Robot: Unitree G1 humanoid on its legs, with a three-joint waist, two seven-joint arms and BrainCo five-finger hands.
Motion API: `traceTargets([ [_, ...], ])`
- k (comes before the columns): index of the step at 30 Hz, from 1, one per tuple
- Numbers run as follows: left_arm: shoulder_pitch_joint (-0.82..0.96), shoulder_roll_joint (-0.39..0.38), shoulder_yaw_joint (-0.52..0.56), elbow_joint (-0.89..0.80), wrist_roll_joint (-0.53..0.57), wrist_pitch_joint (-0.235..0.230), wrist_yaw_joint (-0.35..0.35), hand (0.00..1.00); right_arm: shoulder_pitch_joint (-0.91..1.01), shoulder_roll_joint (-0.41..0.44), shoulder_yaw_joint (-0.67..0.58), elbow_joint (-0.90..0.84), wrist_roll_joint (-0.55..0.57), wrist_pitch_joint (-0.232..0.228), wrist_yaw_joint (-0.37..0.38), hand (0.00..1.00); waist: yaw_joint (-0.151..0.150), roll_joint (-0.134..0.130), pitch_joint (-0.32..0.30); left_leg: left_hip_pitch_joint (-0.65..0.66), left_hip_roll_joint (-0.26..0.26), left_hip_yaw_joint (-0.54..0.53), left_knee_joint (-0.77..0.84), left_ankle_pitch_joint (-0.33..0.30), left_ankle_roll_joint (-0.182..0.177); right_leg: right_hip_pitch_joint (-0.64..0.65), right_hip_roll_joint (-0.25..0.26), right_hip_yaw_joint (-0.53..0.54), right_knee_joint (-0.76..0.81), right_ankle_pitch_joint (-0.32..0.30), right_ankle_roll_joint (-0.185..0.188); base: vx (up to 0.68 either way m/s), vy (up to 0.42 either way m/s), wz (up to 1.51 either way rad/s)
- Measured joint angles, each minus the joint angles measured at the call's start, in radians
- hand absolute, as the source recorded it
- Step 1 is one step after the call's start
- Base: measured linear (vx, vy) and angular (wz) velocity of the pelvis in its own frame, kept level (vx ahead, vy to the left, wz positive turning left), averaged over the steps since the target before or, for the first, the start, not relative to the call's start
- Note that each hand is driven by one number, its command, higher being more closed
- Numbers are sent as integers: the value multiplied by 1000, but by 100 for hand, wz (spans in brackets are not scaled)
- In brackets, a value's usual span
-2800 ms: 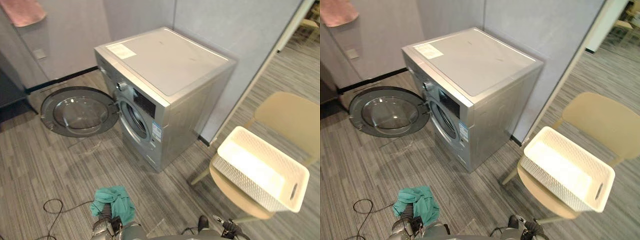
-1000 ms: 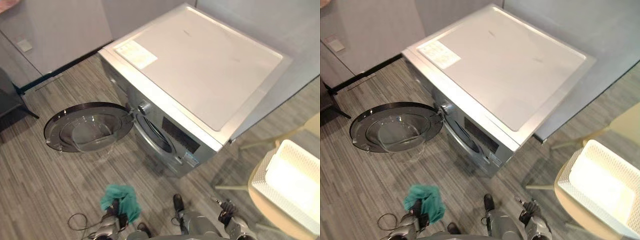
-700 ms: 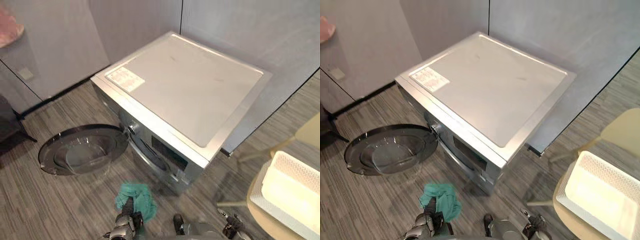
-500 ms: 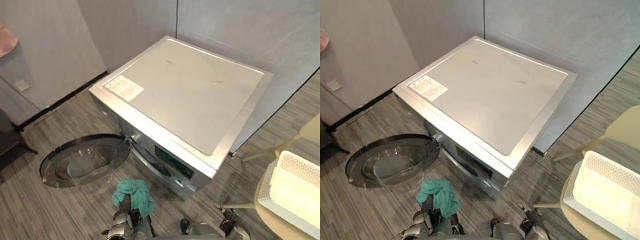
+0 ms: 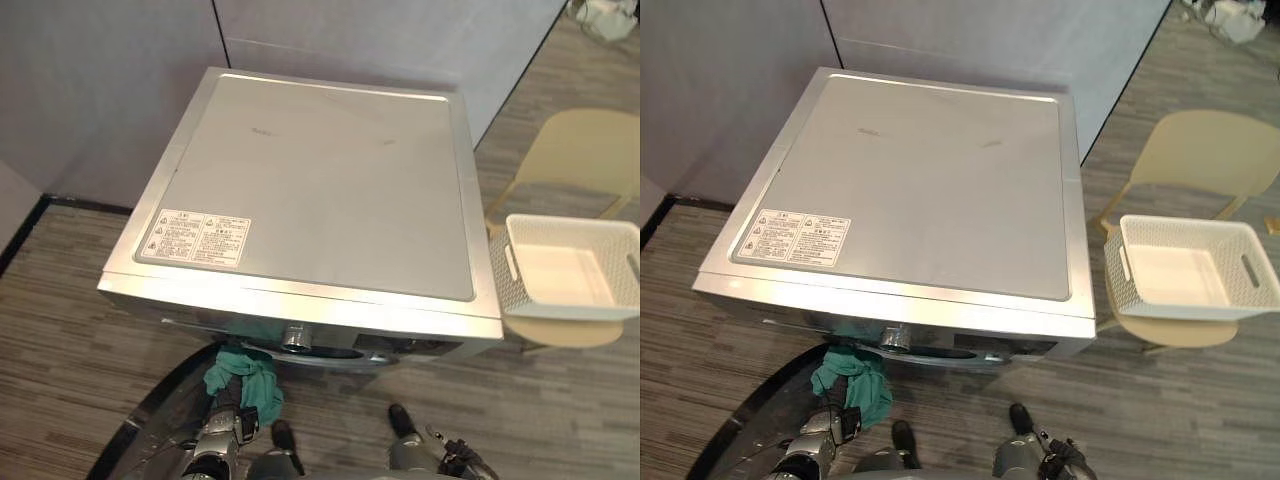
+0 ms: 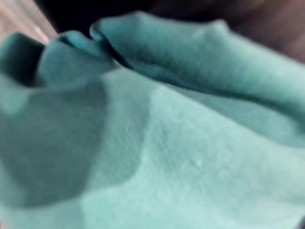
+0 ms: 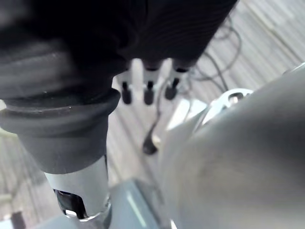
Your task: Pick up the laundry basket with both hands and put the clothes into the washing machine.
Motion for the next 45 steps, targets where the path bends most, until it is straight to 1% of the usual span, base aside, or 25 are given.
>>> traceTargets([
  [1,1,6,6,10,1,1,0,100,-2,-6,9,-10,-1,0,1,0,6,12,-6,3,0,29,-31,16,10,-22,8,-53,-25,63,-51,-89,89,-57],
  [2,2,8,9,12,1,1,0,100,-2,-5,10,-13,-1,0,0,0,7,12,-6,5,1,35,-35,17,11,-23,10,-66,-31,74,-62,-40,49,-66],
  [3,12,15,18,15,5,2,0,100,-1,-2,22,-24,0,-1,0,0,17,11,-6,15,11,60,-38,18,12,-24,21,-126,-50,116,-109,-15,20,-67],
  [4,29,15,39,14,14,3,-1,100,1,-2,48,-34,0,-1,3,0,23,10,-6,31,23,89,-41,14,17,-24,37,-185,-54,142,-140,-4,2,-74],
  [5,32,14,54,14,19,3,-1,100,0,0,54,-41,0,-1,4,0,24,10,-6,37,31,103,-42,9,23,-27,48,-205,-41,138,-142,3,-52,-44],
  [6,49,12,71,14,24,9,-1,100,-1,5,75,-69,2,-3,8,0,9,27,3,44,48,107,-45,4,27,-32,102,-210,78,3,-128,47,-70,-1],
  [7,55,17,76,13,32,9,-3,100,4,8,88,-76,4,-4,13,0,-3,18,0,59,47,100,-47,3,28,-32,137,-218,155,-88,-133,76,-80,3],
  [8,60,20,77,13,37,10,-5,100,4,8,91,-76,6,-4,17,0,1,2,-5,68,38,105,-53,5,22,-35,143,-237,169,-112,-143,101,-44,-34],
  [9,73,23,78,17,38,17,-13,100,-6,10,101,-84,11,-12,23,0,12,-20,-18,73,28,128,-54,1,8,-39,142,-229,151,-117,-147,85,-36,-57],
  [12,57,15,73,17,51,24,-23,100,-32,11,127,-111,31,-45,25,0,5,-27,-20,52,14,145,-54,16,2,-34,129,-198,71,-122,-156,116,-72,-34],
  [15,25,-6,31,16,73,24,-23,100,-26,9,125,-107,41,-49,25,0,-1,-16,-7,88,12,128,-56,16,2,14,126,-192,39,-136,-176,111,-90,-14],
  [19,-24,-36,-5,14,72,21,-23,100,-20,-4,123,-80,46,-49,24,0,-5,-4,11,120,9,66,-60,16,2,70,117,-224,11,-145,-180,40,-59,14],
  [20,-28,-37,-16,13,71,19,-23,100,-18,-4,122,-75,46,-49,24,0,-7,-8,13,118,2,53,-62,18,-2,75,108,-241,10,-161,-187,-22,-27,33],
  [21,-19,-36,-37,12,71,16,-23,100,-14,-4,119,-67,45,-48,24,0,-4,-14,16,118,-13,43,-53,20,-4,78,91,-252,37,-213,-191,-32,-29,37],
  [23,-10,-35,-41,8,71,15,-24,100,-12,-4,118,-62,40,-48,24,0,-6,-16,35,106,-17,20,1,0,-7,78,84,-248,95,-280,-203,-36,-54,47],
  [24,1,-45,-41,-8,71,13,-23,100,-7,-7,117,-62,37,-48,24,0,-9,-6,71,63,6,-19,143,-61,-16,76,86,-248,178,-350,-189,-82,-99,54],
  [26,38,-61,-39,-55,71,6,-21,100,-2,-10,119,-68,35,-47,24,0,6,11,98,-7,48,-56,329,-126,-40,54,100,-250,274,-406,-155,-143,-106,28],
  [27,65,-70,-39,-74,71,5,-22,100,-2,-12,132,-79,27,-47,22,0,9,10,99,-50,51,-95,403,-132,-41,28,95,-248,326,-432,-143,-122,-70,9],
  [29,83,-89,-41,-85,69,4,-22,100,-2,-13,147,-100,17,-47,18,0,16,10,99,-76,50,-117,425,-137,-41,-7,93,-242,367,-451,-126,-93,-46,6],
  [31,94,-112,-43,-124,64,3,-23,100,4,-5,157,-134,5,-47,12,0,23,12,101,-77,57,-107,392,-162,-21,-37,97,-243,397,-456,-119,-81,-32,4],
  [34,109,-109,-118,-214,30,-5,-21,100,18,22,167,-179,4,-55,-2,0,27,-11,107,-75,37,-87,379,-164,-21,-65,88,-234,438,-463,-103,-88,-9,-5],
  [36,107,-108,-164,-281,22,-9,-23,100,27,27,176,-211,10,-66,-3,0,23,-10,123,-82,23,-84,382,-167,-25,-82,72,-237,462,-465,-99,-46,10,5],
  [40,76,-105,-265,-406,-41,-49,-39,100,31,36,207,-279,52,-78,-13,0,24,-5,142,-225,34,-95,514,-207,-10,-218,63,-241,585,-502,-86,-64,8,11],
  [42,37,-106,-307,-426,-45,-59,-50,100,8,34,227,-307,78,-79,-24,0,24,-4,188,-288,59,-103,613,-255,-7,-270,80,-238,656,-534,-81,-64,11,-8],
  [45,-1,-112,-336,-423,-45,-58,-67,100,-13,41,265,-344,81,-84,-25,0,25,-15,214,-358,93,-102,697,-298,-8,-340,104,-227,713,-552,-89,-9,19,-22],
])
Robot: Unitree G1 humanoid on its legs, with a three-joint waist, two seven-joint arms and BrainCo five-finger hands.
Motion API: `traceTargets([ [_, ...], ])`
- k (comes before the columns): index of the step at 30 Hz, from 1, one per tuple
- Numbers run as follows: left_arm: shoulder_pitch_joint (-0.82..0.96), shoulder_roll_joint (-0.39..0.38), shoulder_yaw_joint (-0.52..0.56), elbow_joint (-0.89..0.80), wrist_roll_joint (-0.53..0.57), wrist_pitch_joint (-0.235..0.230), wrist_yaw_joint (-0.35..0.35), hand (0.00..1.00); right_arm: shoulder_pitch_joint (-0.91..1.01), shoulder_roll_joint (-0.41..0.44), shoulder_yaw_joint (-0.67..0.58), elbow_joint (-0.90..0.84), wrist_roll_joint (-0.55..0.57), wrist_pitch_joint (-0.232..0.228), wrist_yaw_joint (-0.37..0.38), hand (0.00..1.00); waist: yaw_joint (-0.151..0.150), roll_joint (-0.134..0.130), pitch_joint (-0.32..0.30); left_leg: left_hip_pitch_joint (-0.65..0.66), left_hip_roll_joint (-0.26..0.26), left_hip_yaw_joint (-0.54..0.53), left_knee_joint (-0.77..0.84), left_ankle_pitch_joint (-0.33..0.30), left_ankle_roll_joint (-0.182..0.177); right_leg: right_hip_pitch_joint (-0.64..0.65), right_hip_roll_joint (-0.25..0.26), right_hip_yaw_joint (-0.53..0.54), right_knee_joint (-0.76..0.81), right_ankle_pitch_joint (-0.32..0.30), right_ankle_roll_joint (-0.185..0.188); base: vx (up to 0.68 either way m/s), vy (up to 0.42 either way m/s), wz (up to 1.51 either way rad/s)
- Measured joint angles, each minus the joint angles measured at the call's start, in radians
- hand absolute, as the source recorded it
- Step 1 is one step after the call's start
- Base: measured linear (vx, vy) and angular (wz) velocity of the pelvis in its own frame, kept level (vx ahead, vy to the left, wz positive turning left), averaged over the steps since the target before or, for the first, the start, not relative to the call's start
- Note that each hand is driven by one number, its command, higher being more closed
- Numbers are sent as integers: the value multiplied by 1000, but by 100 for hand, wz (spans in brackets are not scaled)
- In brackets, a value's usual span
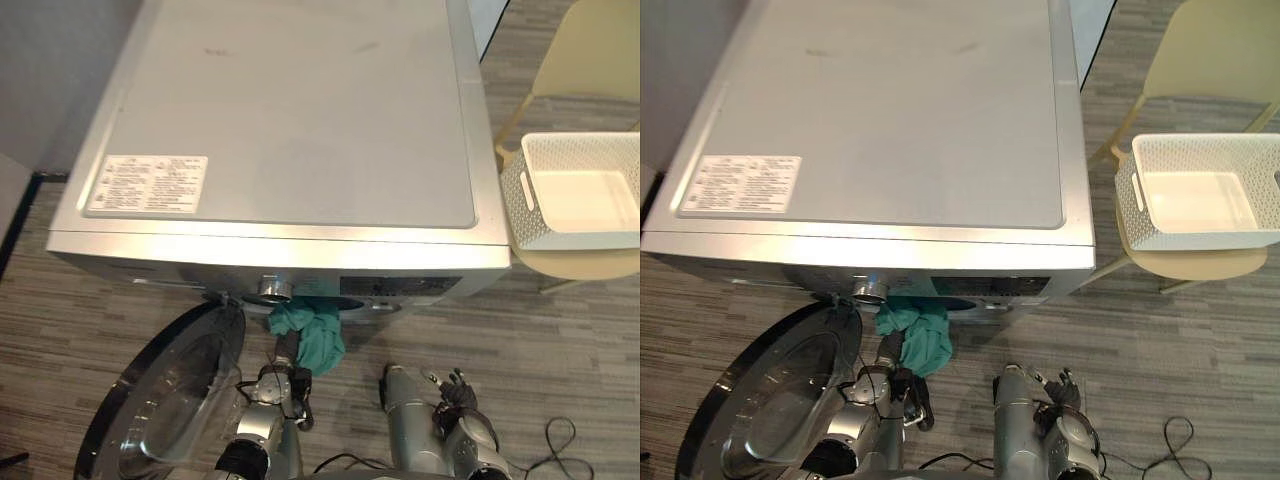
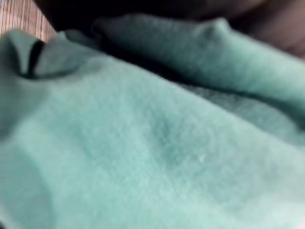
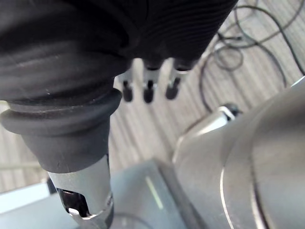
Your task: Pick up the laundry basket with both hands and put the clothes into the washing machine.
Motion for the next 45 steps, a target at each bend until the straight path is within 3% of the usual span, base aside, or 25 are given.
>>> traceTargets([
  [5,-106,-5,-19,26,1,0,11,100,-52,13,41,-63,31,-25,-19,0,3,-8,46,-124,42,-2,105,-42,8,-127,32,14,81,-22,-4,68,-6,-14],
  [10,-314,-6,83,133,-2,4,78,100,-133,20,51,-127,52,-42,-44,0,14,-13,119,-238,101,34,189,-58,19,-240,64,25,135,-29,2,54,-17,-10],
  [14,-415,15,144,135,-44,3,134,100,-141,15,48,-153,76,-71,-77,0,23,-21,138,-302,129,51,210,-80,19,-319,89,35,150,-29,2,-11,-28,-21],
  [21,-743,198,285,122,-218,-4,210,100,-96,24,48,-164,87,-111,-79,0,-6,-50,159,-384,220,78,241,-91,9,-390,160,42,107,1,8,21,-18,-29],
  [22,-751,210,293,111,-228,-36,209,100,-95,26,49,-159,88,-112,-79,0,-10,-55,162,-386,229,82,248,-91,9,-390,166,43,104,2,7,56,1,-28],
  [23,-741,203,293,59,-243,-69,210,100,-79,27,43,-159,89,-114,-80,0,7,-63,167,-387,243,88,259,-91,9,-390,173,41,107,2,7,54,9,-10],
  [26,-768,218,250,14,-285,-67,236,100,-79,25,42,-155,88,-115,-66,0,-1,-65,167,-404,256,97,270,-91,9,-398,170,19,105,5,3,25,22,12],
  [27,-769,234,221,-33,-285,-75,248,0,-78,20,41,-156,88,-118,-57,0,-3,-65,167,-419,259,97,276,-91,9,-411,169,16,108,8,-2,-21,32,3],
  [29,-797,263,180,-50,-244,-77,271,0,-77,12,39,-151,89,-114,-56,0,-2,-66,168,-443,266,97,294,-91,10,-435,172,17,131,10,-2,-41,23,-4],
  [31,-829,281,165,-50,-135,-65,320,0,-67,12,38,-150,103,-115,-56,0,-2,-66,168,-463,268,95,314,-91,12,-459,172,19,153,13,-1,-70,12,-1],
  [33,-855,302,151,-46,-21,-36,387,0,-65,10,38,-144,109,-118,-60,0,-5,-66,168,-478,271,91,326,-95,20,-474,175,17,163,21,-3,-73,13,-1],
  [34,-884,305,149,-29,70,7,427,0,-65,8,34,-133,110,-125,-76,0,-7,-66,168,-493,271,85,338,-94,22,-484,174,17,170,28,-3,-60,16,0],
  [37,-923,302,153,11,124,59,441,0,-65,9,22,-129,117,-123,-86,0,-16,-66,168,-512,265,78,348,-87,39,-495,167,14,177,35,-4,-62,35,8],
  [39,-935,295,159,40,129,70,440,0,-65,12,16,-126,119,-122,-86,0,-22,-66,168,-514,261,71,359,-88,42,-495,164,13,190,35,-4,-31,32,8],
  [41,-950,274,210,58,163,102,440,0,-65,13,16,-118,125,-120,-85,0,-26,-66,168,-521,253,65,361,-84,49,-501,162,12,200,35,-4,-16,13,11],
  [45,-963,261,276,87,172,124,440,0,-66,14,8,-108,129,-118,-84,0,-28,-66,168,-524,251,61,365,-82,52,-505,162,10,210,35,-4,-1,1,1],
])
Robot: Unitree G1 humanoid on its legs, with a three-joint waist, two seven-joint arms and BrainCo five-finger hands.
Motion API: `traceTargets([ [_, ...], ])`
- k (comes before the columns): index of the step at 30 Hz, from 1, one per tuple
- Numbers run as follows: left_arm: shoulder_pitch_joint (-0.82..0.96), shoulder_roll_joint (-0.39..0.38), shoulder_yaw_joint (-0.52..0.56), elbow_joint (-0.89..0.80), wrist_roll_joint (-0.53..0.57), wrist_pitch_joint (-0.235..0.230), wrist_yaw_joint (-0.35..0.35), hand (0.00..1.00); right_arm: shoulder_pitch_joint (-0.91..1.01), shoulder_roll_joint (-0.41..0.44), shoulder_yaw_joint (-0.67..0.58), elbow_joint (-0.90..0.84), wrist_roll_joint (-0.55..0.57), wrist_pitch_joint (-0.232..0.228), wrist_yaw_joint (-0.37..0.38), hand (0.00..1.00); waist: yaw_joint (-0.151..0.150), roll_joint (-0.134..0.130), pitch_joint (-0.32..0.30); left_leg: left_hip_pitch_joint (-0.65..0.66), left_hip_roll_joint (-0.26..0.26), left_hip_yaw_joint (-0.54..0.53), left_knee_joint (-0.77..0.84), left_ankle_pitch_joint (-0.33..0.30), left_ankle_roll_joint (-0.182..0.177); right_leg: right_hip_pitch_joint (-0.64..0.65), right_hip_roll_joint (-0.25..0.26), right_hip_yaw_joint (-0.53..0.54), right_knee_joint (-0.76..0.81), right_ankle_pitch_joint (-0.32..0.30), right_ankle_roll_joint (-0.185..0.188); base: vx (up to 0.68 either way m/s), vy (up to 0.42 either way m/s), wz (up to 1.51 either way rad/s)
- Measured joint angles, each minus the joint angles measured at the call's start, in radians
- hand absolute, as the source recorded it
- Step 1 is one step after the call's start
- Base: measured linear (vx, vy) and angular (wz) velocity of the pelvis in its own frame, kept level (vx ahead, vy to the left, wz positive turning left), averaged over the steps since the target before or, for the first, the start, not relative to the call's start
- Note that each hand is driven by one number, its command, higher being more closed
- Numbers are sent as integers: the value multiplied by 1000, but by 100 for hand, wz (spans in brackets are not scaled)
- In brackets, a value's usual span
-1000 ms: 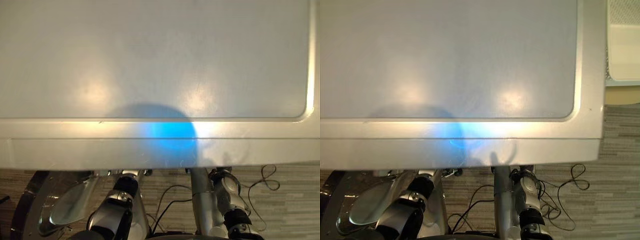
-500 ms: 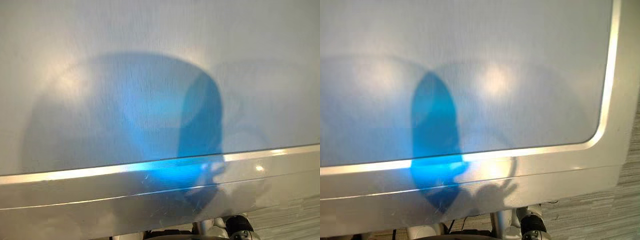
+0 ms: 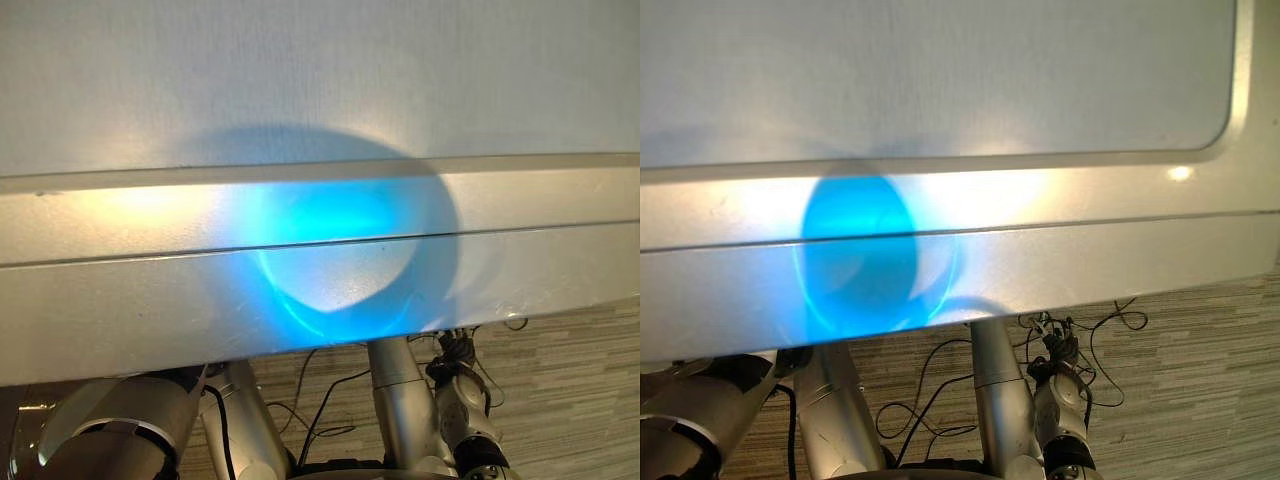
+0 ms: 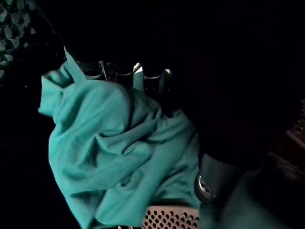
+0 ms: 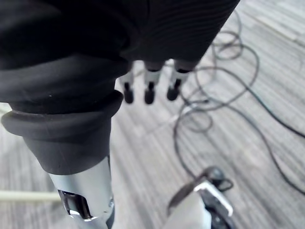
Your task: Pick up the laundry basket with both hands and put the clothes into the washing machine.
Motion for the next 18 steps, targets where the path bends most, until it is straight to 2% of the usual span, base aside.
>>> traceTargets([
  [5,-30,-42,130,82,18,23,-1,0,0,0,-5,16,25,1,0,0,-1,0,0,-2,-1,-9,5,3,1,0,1,-7,9,0,0,3,-1,1],
  [7,-41,-52,160,106,-49,26,-3,0,0,0,-5,17,25,3,0,0,-1,-1,0,-2,-1,-11,7,4,2,1,1,-8,10,0,0,0,0,0],
  [9,-44,-61,177,120,-187,11,-4,0,0,0,-5,19,25,6,0,0,-2,-1,-1,-3,-1,-14,8,5,2,3,1,-11,10,0,0,0,0,0],
  [10,-46,-70,196,144,-305,-13,-17,0,0,0,-8,20,25,7,0,0,-4,-1,-1,-3,-1,-19,10,5,2,7,2,-14,10,0,0,0,0,0],
  [11,-47,-76,196,157,-361,-23,-29,0,0,0,-8,22,25,8,0,0,-5,-2,-2,-2,-1,-21,11,5,2,9,2,-16,10,0,0,7,23,4],
  [13,-48,-85,202,174,-584,-54,-80,0,0,0,-9,32,25,9,1,0,-10,-4,-4,-2,-1,-25,14,5,2,14,4,-20,10,0,0,0,0,0],
  [15,-47,-95,215,179,-642,-67,-108,0,0,3,-13,34,26,17,0,0,-16,-5,-5,3,-1,-26,17,4,3,21,4,-20,10,0,0,0,0,0],
  [18,4,-105,224,178,-638,-81,-135,0,0,10,-16,44,25,26,0,0,-34,-6,-5,42,-2,-27,5,4,3,63,2,-21,-7,0,0,0,0,0],
])
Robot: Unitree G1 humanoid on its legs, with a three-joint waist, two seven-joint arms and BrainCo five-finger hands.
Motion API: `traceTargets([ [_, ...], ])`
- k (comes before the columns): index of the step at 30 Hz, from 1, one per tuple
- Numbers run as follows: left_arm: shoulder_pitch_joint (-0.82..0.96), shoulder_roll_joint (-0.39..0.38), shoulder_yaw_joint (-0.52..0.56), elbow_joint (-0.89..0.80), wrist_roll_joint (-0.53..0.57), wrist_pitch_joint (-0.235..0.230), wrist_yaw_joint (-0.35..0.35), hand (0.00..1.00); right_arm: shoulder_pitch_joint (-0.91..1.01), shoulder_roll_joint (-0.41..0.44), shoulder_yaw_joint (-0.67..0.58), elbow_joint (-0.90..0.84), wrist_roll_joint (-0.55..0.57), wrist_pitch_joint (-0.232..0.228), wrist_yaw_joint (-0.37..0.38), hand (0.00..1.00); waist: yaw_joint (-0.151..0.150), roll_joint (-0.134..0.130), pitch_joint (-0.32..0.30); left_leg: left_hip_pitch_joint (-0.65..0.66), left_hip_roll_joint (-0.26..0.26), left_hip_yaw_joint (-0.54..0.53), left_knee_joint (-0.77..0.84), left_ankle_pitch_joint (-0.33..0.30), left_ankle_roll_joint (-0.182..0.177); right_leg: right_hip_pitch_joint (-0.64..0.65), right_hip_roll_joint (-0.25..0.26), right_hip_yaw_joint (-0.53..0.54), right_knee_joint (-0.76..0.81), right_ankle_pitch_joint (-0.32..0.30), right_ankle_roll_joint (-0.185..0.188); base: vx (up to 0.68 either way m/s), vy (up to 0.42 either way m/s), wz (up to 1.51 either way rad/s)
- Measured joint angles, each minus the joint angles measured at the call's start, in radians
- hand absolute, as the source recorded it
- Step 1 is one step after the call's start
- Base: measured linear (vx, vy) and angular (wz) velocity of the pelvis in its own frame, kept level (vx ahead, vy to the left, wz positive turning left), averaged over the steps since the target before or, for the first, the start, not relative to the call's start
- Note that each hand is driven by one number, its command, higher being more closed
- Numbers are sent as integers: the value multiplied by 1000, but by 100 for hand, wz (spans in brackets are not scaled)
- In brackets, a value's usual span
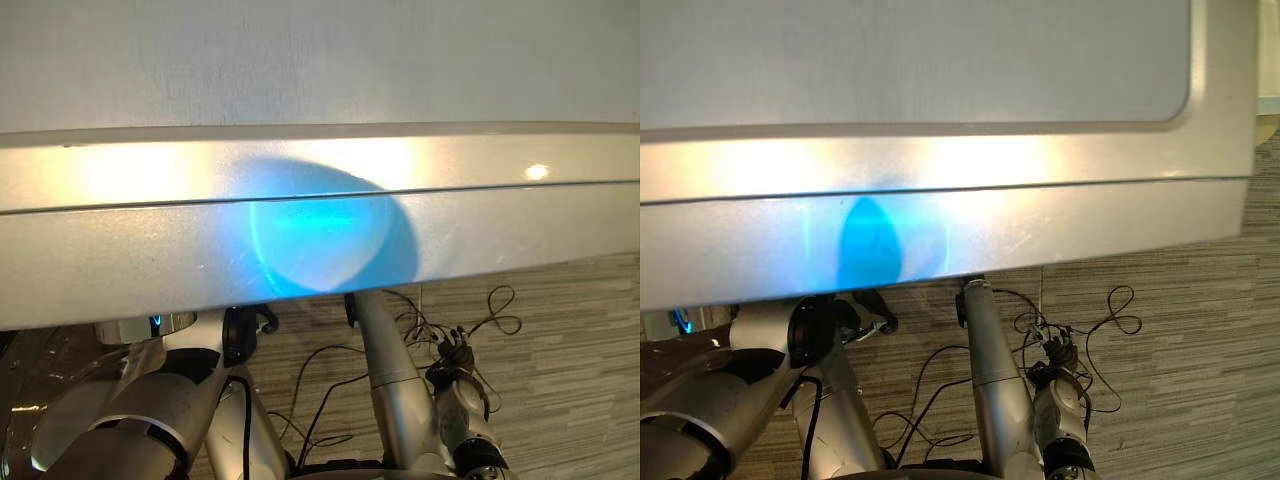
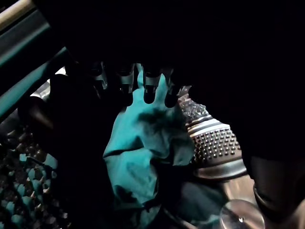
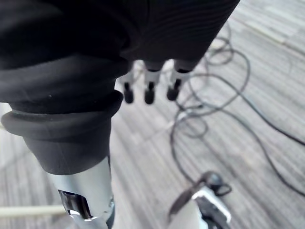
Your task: Pick up the laundry basket with both hands and put the clothes into the washing machine.
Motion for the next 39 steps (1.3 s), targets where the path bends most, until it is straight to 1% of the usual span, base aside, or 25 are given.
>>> traceTargets([
  [1,21,-6,0,-1,6,-4,0,0,0,3,-8,6,0,1,0,0,-1,0,0,13,-1,1,-7,0,0,14,-1,0,-6,0,-1,19,5,6],
  [2,83,-35,-3,-10,41,-12,1,0,0,9,-34,26,-1,6,-1,0,0,0,0,61,-7,6,-32,3,-6,57,-10,-3,-23,0,-1,27,-7,18],
  [4,163,-77,-33,-53,47,-18,2,0,3,7,-48,39,-2,18,-1,0,0,0,-5,110,-35,9,-77,19,-10,106,-32,-7,-47,-1,-3,39,-20,39],
  [5,252,-111,-113,-102,57,-22,2,0,3,8,-60,53,-4,22,-2,0,2,0,-10,163,-71,12,-129,43,-9,158,-58,-16,-73,-2,-5,52,-23,51],
  [6,290,-121,-150,-120,86,-22,1,0,3,8,-61,55,-9,23,-2,0,3,1,-11,188,-83,12,-150,52,-11,182,-70,-22,-83,-2,-5,77,-44,65],
  [7,372,-132,-226,-154,154,-22,-2,0,3,10,-61,60,-11,25,-2,0,6,1,-15,241,-110,14,-197,71,-12,233,-91,-30,-107,-2,-5,60,-36,46],
  [8,416,-137,-258,-171,188,-24,-8,0,4,10,-61,62,-12,26,-2,0,7,2,-23,268,-123,14,-221,80,-15,259,-102,-35,-121,-2,-5,88,-65,51],
  [9,504,-144,-308,-192,238,-26,-30,0,8,11,-59,70,-13,27,-1,0,11,2,-47,319,-145,18,-269,97,-15,309,-119,-40,-152,-2,-5,115,-73,37],
  [10,563,-149,-327,-193,273,-28,-44,0,10,10,-55,83,-14,27,-1,0,14,3,-66,362,-160,22,-302,108,-21,351,-129,-44,-176,-2,-5,150,-85,37],
  [11,650,-158,-337,-193,328,-28,-65,0,21,11,-53,98,-16,30,1,0,21,8,-95,427,-177,25,-352,121,-23,418,-143,-54,-216,0,-7,168,-81,28],
  [13,775,-166,-348,-180,376,-28,-113,0,60,11,-51,113,-29,37,5,0,42,18,-143,540,-201,36,-449,151,-31,532,-161,-67,-300,15,-23,159,-63,24],
  [15,859,-165,-320,-130,421,-26,-146,0,82,11,-48,143,-42,49,7,0,46,25,-193,621,-228,42,-545,187,-34,616,-175,-83,-385,39,-24,143,-58,21],
  [17,918,-166,-269,-68,477,-12,-161,0,101,13,-49,164,-49,62,12,0,59,33,-233,693,-246,59,-637,223,-40,684,-185,-86,-467,69,-28,128,-50,6],
  [19,958,-167,-181,45,522,12,-190,0,105,5,-61,199,-62,79,29,0,61,47,-276,770,-274,67,-756,278,-49,757,-196,-98,-565,105,-28,105,-48,7],
  [23,1021,-167,-36,151,566,39,-239,0,103,-3,-107,245,-93,102,55,0,63,72,-316,860,-279,69,-855,323,-71,849,-187,-120,-653,133,-38,72,-81,8],
  [26,1054,-174,41,176,614,61,-268,0,98,-21,-123,295,-132,116,88,0,66,89,-336,897,-275,59,-860,326,-77,896,-179,-141,-660,133,-39,28,-62,10],
  [28,1056,-177,72,176,626,61,-283,0,95,-29,-123,304,-146,127,92,0,66,94,-338,896,-273,59,-842,326,-76,907,-182,-150,-660,133,-39,-38,-19,11],
  [31,1044,-198,87,175,626,59,-291,0,94,-33,-151,319,-163,133,104,0,68,90,-336,883,-274,36,-770,283,-55,925,-193,-164,-663,131,-43,-88,54,10],
  [32,1047,-199,87,175,625,59,-301,0,96,-32,-159,324,-166,134,114,0,67,97,-350,885,-276,39,-769,276,-52,929,-195,-162,-663,130,-43,-127,100,-11],
  [33,1050,-205,88,175,624,59,-302,0,101,-29,-174,327,-167,136,121,0,65,85,-371,890,-280,61,-785,272,-45,926,-204,-161,-677,131,-43,-93,81,-22],
  [34,1053,-205,89,175,623,58,-302,0,105,-25,-183,328,-167,136,127,0,69,81,-384,891,-283,76,-797,270,-49,926,-210,-162,-701,135,-48,-97,102,-45],
  [35,1054,-199,88,176,624,58,-302,0,108,-17,-186,328,-168,137,132,0,83,72,-394,894,-287,97,-816,275,-46,927,-215,-158,-743,142,-52,-68,102,-54],
  [36,1053,-195,86,177,624,59,-302,0,112,-11,-190,329,-168,138,133,0,89,61,-402,896,-298,108,-840,286,-46,927,-222,-158,-778,145,-47,-97,115,-47],
  [38,1052,-189,61,181,626,59,-302,0,118,-7,-192,336,-171,140,134,0,86,39,-420,902,-338,113,-920,322,-36,927,-246,-164,-838,148,-42,-93,95,-10],
  [39,1038,-177,10,200,626,58,-303,0,126,-10,-193,344,-208,142,135,0,86,25,-423,922,-379,113,-994,357,-28,927,-264,-167,-857,148,-42,-66,101,2],
])
